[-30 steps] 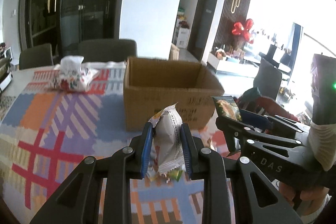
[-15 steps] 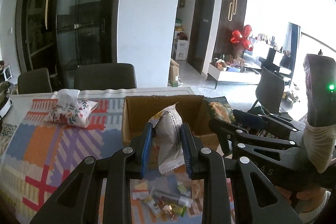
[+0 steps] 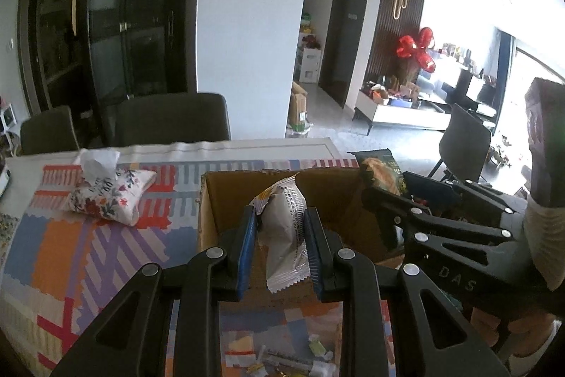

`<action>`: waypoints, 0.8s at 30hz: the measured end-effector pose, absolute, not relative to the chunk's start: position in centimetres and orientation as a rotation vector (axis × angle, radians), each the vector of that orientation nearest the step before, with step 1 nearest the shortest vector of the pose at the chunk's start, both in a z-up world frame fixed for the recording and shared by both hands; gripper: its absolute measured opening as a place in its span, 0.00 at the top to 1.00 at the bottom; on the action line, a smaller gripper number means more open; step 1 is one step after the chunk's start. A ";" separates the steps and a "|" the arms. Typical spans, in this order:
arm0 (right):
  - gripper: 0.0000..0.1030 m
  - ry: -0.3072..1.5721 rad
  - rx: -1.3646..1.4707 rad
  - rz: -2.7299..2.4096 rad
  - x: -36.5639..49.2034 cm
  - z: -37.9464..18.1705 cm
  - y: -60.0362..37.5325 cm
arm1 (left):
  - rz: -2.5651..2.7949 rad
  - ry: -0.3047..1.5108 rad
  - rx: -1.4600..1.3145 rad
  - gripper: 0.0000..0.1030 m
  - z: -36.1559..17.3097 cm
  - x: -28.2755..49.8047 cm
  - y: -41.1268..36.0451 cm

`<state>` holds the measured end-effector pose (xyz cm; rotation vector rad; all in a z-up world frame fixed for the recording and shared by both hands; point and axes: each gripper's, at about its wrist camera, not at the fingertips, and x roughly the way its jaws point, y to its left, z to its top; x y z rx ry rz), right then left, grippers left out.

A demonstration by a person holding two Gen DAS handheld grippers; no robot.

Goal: Organize snacks
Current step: 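Carry both packs over the box and open both tools to drop them inside, then move both tools back from the box toward the remaining snacks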

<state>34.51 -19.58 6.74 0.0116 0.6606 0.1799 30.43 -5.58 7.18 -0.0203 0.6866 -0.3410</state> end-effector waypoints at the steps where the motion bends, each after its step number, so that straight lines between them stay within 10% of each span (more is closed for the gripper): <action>1: 0.54 0.667 0.007 0.179 34.9 6.6 -19.6 | -0.339 0.699 -0.027 0.74 7.0 31.0 -5.6; 9: 0.37 0.695 -0.008 0.140 36.7 5.3 -20.0 | -0.273 0.722 0.010 0.53 6.6 32.0 -5.8; 24: 0.37 0.634 -0.006 0.162 29.0 4.8 -19.6 | -0.299 0.729 0.020 0.51 5.7 25.3 -4.6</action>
